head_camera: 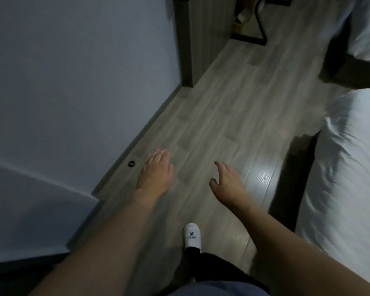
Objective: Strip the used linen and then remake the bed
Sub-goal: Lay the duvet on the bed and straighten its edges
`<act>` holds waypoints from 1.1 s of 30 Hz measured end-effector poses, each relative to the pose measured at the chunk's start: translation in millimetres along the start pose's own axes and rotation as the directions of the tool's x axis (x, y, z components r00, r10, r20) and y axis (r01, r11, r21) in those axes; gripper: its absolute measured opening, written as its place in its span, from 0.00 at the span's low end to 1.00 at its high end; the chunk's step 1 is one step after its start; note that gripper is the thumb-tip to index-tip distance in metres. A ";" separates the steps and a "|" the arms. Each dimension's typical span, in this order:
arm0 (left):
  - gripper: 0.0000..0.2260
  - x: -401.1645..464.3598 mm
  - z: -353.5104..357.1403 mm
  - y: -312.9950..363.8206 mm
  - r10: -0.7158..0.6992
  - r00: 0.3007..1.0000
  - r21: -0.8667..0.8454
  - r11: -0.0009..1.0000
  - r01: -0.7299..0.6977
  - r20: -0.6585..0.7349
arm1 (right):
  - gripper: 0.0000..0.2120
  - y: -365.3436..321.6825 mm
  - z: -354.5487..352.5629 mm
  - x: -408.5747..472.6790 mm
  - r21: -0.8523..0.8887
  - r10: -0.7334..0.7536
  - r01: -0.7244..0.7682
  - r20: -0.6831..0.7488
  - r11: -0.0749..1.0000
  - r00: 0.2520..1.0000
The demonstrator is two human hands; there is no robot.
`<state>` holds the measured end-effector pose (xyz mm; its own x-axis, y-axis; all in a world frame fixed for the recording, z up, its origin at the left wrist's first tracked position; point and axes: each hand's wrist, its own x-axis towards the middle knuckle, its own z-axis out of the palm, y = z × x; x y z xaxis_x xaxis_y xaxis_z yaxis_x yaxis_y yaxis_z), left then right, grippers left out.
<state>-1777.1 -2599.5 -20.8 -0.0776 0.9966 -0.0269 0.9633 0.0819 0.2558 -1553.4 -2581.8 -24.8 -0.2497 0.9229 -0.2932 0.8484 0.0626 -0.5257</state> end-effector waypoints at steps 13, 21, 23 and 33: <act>0.23 305.0 -18.1 -74.2 0.294 0.951 0.016 0.955 -0.296 0.092 | 0.30 -56.6 -40.0 242.5 0.101 0.214 -0.202 -0.134 0.974 0.968; 0.19 529.4 -20.6 -54.6 0.470 0.875 -0.035 0.883 -0.469 0.116 | 0.29 -70.9 -102.3 395.8 0.163 0.383 -0.350 -0.265 0.922 0.885; 0.18 579.7 -14.3 -32.4 0.509 0.852 -0.057 0.860 -0.506 0.125 | 0.29 -62.4 -116.5 431.0 0.186 0.432 -0.391 -0.306 0.901 0.849; 0.20 835.3 -3.9 67.2 0.716 0.676 -0.040 0.691 -0.721 0.174 | 0.28 1.4 -229.0 620.2 0.327 0.605 -0.513 -0.338 0.794 0.721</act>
<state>-1778.2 -1761.5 -22.3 0.6818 0.7315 -0.0035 0.7116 -0.6621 0.2351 -1600.2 -1922.3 -24.5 0.4911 0.8316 -0.2592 0.6486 -0.5477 -0.5285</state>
